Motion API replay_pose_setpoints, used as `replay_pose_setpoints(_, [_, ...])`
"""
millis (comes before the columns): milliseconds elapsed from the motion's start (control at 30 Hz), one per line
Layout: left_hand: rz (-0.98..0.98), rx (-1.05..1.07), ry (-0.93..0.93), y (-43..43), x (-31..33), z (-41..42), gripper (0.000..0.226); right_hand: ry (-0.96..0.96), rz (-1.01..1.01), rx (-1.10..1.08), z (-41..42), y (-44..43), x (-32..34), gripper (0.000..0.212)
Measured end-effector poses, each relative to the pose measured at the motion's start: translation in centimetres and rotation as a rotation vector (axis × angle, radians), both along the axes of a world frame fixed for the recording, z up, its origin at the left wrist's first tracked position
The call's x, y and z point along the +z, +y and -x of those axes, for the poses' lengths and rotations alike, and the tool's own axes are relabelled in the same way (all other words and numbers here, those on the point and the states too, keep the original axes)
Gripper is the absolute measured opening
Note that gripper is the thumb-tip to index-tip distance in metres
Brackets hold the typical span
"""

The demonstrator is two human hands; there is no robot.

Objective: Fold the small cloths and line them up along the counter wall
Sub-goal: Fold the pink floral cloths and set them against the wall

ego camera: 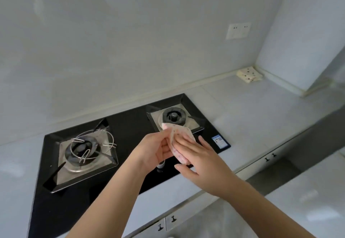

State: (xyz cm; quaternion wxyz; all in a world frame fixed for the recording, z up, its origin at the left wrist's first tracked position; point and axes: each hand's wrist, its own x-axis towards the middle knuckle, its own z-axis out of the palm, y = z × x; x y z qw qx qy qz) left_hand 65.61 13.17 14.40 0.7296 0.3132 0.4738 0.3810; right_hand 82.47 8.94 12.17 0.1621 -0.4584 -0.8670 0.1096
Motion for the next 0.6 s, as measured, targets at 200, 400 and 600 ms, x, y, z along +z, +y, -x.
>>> replay_pose_setpoints(200, [0.148, 0.023, -0.075, 6.7, -2.2, -6.4, 0.023, 0.141, 0.089, 0.012, -7.5, 6.2, -1.7, 0.047])
replay_pose_setpoints(400, [0.183, -0.025, -0.112, 14.6, -2.1, -12.2, 0.027, 0.946, 0.661, -0.419, -14.0, 14.8, -1.9, 0.045])
replay_pose_setpoints(600, [0.217, -0.083, -0.134, 20.9, -2.7, -18.2, 0.026, 1.398, 1.243, -0.384, -20.9, 22.1, -3.4, 0.050])
